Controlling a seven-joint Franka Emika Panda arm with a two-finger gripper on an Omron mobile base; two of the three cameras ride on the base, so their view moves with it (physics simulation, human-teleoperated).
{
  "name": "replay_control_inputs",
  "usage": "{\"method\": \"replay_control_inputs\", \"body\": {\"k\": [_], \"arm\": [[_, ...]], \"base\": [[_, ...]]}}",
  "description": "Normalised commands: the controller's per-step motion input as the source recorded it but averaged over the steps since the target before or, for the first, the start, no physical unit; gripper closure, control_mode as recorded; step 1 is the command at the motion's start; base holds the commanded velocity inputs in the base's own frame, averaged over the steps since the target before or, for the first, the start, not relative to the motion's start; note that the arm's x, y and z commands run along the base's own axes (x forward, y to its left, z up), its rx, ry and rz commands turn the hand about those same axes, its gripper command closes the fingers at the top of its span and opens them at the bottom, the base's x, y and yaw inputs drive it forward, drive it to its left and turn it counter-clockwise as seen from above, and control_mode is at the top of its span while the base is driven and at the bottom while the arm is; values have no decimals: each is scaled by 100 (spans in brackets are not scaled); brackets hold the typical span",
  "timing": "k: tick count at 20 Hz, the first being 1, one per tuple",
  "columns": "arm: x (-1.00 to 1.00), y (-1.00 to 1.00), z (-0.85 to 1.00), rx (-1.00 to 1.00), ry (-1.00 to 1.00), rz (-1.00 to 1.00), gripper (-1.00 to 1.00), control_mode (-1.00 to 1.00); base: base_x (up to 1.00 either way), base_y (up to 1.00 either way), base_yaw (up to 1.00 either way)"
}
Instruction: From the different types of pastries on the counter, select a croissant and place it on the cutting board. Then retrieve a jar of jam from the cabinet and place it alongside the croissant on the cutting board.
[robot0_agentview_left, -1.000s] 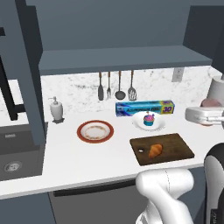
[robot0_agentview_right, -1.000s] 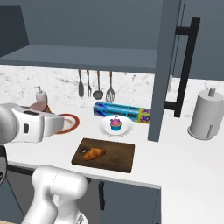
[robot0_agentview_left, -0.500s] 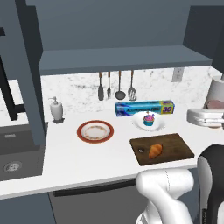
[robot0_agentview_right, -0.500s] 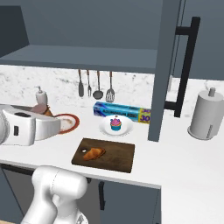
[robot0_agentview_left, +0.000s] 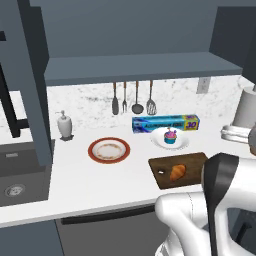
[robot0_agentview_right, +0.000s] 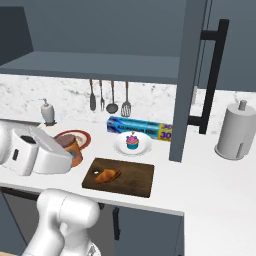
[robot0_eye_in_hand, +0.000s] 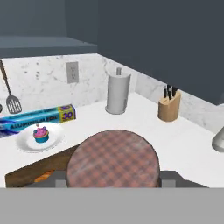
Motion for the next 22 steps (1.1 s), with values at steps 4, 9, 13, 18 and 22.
{"method": "replay_control_inputs", "body": {"k": [4, 9, 13, 18, 22], "arm": [[5, -26, -19, -1, -4, -11, 100, -100], [0, -33, -78, -5, -8, -8, 100, -100], [7, -25, -100, -12, -26, -8, 100, -100], [7, -5, -30, -2, -8, 0, 100, -100], [32, -12, -90, -1, -11, 7, 100, -100]], "base": [[0, 0, 0], [0, 0, 0], [0, 0, 0], [0, 0, 0], [0, 0, 0]]}}
